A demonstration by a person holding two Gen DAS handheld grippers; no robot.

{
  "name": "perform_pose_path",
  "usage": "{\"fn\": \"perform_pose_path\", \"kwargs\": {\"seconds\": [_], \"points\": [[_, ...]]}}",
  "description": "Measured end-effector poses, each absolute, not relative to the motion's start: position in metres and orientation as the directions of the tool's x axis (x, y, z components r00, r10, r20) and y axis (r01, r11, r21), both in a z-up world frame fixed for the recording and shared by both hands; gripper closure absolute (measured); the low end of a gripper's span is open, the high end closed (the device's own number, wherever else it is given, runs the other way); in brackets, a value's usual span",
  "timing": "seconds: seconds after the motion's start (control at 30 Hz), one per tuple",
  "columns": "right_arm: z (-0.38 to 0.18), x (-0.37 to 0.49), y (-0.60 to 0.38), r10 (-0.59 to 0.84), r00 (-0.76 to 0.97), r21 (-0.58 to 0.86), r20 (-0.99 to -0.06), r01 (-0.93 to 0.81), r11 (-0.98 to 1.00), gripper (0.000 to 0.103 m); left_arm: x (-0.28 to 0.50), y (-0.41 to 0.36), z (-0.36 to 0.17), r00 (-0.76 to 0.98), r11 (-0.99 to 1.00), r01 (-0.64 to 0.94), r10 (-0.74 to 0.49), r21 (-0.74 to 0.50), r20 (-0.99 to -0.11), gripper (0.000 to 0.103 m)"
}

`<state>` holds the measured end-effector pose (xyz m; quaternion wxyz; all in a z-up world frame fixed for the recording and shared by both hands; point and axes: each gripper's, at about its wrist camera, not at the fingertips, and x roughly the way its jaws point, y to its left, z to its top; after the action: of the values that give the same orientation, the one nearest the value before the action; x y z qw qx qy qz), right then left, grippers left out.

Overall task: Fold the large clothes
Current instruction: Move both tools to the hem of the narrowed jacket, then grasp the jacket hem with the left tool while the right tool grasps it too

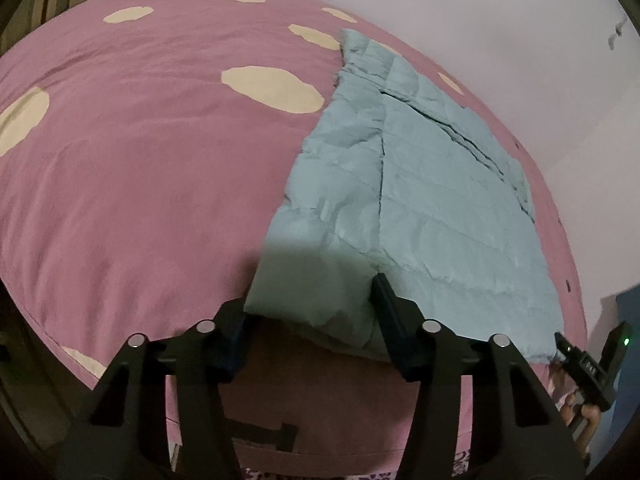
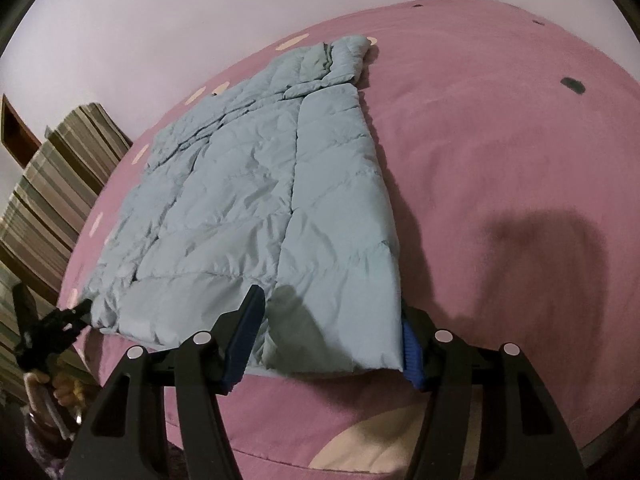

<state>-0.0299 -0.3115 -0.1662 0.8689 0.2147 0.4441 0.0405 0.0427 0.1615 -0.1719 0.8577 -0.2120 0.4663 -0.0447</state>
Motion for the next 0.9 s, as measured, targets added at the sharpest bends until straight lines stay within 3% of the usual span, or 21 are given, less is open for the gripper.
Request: {"fn": "perform_pose_path", "kwargs": {"seconds": [0.13, 0.2, 0.27, 0.37, 0.67, 0.9], "points": [[-0.17, -0.03, -0.318, 0.264, 0.599, 0.427, -0.755, 0.144, 0.893, 0.063, 0.043, 0.163, -0.173, 0.568, 0.908, -0.136, -0.257, -0.397, -0.782, 0.069], [-0.171, -0.029, -0.318, 0.285, 0.593, 0.442, -0.753, 0.135, 0.887, 0.072, 0.043, 0.161, -0.172, 0.571, 0.906, -0.124, -0.268, -0.404, -0.776, 0.083], [-0.172, -0.028, -0.314, 0.305, 0.583, 0.451, -0.753, 0.12, 0.884, 0.084, 0.043, 0.159, -0.17, 0.575, 0.906, -0.12, -0.27, -0.405, -0.773, 0.087], [-0.171, -0.026, -0.311, 0.33, 0.581, 0.469, -0.744, 0.102, 0.877, 0.093, 0.043, 0.158, -0.163, 0.592, 0.907, -0.11, -0.269, -0.407, -0.76, 0.093], [-0.136, 0.004, -0.326, 0.423, 0.654, 0.603, -0.627, 0.063, 0.795, 0.096, 0.075, 0.16, -0.113, 0.676, 0.897, -0.068, -0.281, -0.437, -0.682, 0.095], [-0.102, 0.074, -0.333, 0.425, 0.7, 0.615, -0.573, 0.024, 0.788, 0.096, 0.147, 0.148, -0.076, 0.73, 0.914, -0.043, -0.246, -0.402, -0.638, 0.097]]}}
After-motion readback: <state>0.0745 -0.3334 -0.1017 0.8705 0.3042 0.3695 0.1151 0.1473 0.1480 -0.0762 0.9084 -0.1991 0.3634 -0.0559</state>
